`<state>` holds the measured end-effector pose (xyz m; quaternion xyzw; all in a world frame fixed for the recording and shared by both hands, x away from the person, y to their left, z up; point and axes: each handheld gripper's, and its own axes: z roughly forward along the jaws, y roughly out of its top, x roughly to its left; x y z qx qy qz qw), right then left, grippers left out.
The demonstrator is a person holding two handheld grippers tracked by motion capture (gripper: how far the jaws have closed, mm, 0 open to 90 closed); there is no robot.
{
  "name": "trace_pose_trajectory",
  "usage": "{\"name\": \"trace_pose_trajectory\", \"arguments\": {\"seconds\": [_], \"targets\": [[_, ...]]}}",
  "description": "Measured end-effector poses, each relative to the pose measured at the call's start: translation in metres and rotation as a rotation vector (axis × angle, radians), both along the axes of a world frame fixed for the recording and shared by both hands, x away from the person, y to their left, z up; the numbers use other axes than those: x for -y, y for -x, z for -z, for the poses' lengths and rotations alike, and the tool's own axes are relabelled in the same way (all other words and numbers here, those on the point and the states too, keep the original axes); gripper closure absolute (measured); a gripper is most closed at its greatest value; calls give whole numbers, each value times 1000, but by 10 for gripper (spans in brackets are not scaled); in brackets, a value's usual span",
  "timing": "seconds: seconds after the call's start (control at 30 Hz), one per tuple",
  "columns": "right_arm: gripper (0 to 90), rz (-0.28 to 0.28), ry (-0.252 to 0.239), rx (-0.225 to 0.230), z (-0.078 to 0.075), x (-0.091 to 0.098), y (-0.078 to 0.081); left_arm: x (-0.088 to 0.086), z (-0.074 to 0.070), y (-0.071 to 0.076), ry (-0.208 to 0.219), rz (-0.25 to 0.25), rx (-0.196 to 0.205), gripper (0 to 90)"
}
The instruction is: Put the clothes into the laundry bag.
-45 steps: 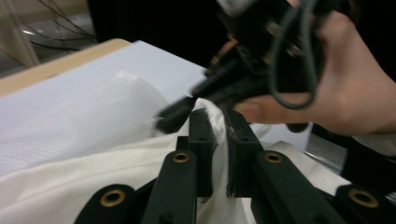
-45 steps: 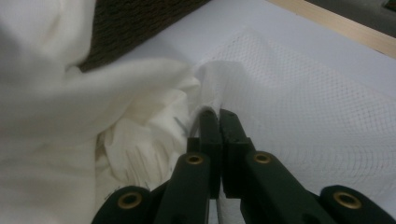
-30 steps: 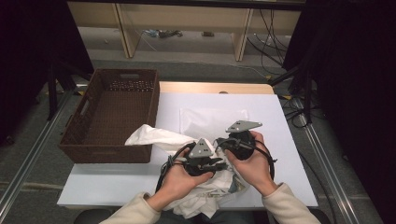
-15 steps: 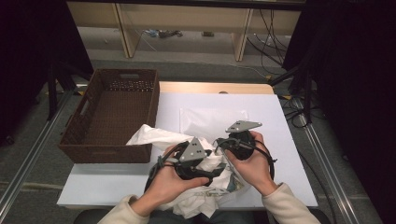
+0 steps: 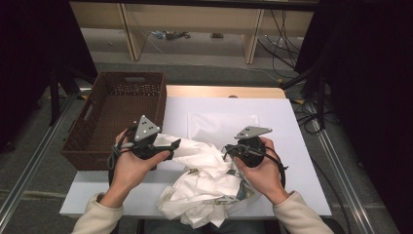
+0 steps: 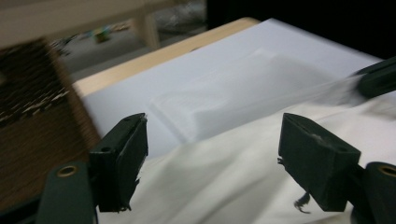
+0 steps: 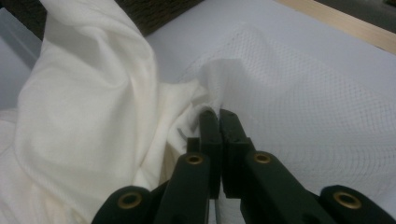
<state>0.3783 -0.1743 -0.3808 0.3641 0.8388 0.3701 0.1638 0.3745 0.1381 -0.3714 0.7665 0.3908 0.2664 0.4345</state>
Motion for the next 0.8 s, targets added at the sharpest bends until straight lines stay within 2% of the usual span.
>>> {"name": "trace_pose_trajectory", "arguments": {"seconds": [0.03, 0.07, 0.1, 0.17, 0.3, 0.33, 0.37, 0.43, 0.57, 0.63, 0.7, 0.73, 0.77, 0.8], "targets": [[900, -1, 0, -1, 0, 0, 0, -3, 5, -3, -17, -11, -26, 225], [900, 1, -3, -6, 0, 0, 0, -5, 9, -5, -19, -22, -35, 218], [900, -2, -1, -2, 0, 0, 0, -7, 10, -6, -65, -26, -57, 216], [900, -2, -1, -4, 0, 0, -1, -9, 13, -7, -104, -21, -74, 238], [900, -3, 1, -2, 0, 0, 0, -8, 17, -8, -148, -22, -88, 423], [900, -3, 1, -1, 0, 0, 0, -9, 19, -11, -162, 3, -74, 461], [900, -2, 1, -1, 0, 0, 0, -9, 19, -9, -162, -11, -84, 493], [900, -1, 0, -2, 0, 0, 0, -12, 19, -12, -185, 31, -74, 573], [900, 3, -1, -6, 0, 0, 0, -13, 20, -12, -196, 50, -93, 746], [900, 3, -1, -7, 0, 0, 0, -12, 21, -12, -171, 45, -96, 818], [900, 3, -1, -7, 0, 0, 0, -14, 21, -12, -167, 54, -108, 879], [900, 3, -1, -7, 0, 0, 0, -13, 22, -13, -133, 43, -99, 887], [900, 3, -1, -6, 0, 0, 0, -16, 20, -13, -167, 58, -107, 890], [900, 3, -1, -6, 0, 0, 0, -15, 20, -12, -144, 46, -116, 891]]}}
